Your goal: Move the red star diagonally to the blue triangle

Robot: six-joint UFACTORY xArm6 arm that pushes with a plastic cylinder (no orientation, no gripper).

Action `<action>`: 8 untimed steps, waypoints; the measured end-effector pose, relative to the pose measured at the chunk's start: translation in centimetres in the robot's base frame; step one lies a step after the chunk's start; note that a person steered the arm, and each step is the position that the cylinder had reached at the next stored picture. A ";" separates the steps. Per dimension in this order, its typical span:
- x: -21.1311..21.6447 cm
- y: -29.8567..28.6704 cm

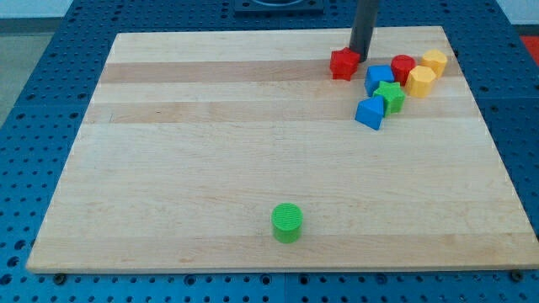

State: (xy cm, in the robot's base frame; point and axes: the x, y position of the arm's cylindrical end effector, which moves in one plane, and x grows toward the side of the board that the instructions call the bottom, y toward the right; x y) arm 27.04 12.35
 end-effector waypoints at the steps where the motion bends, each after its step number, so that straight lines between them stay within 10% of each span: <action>1: 0.0 -1.8; 6: 0.0 -10.7; 8: 9.5 -12.1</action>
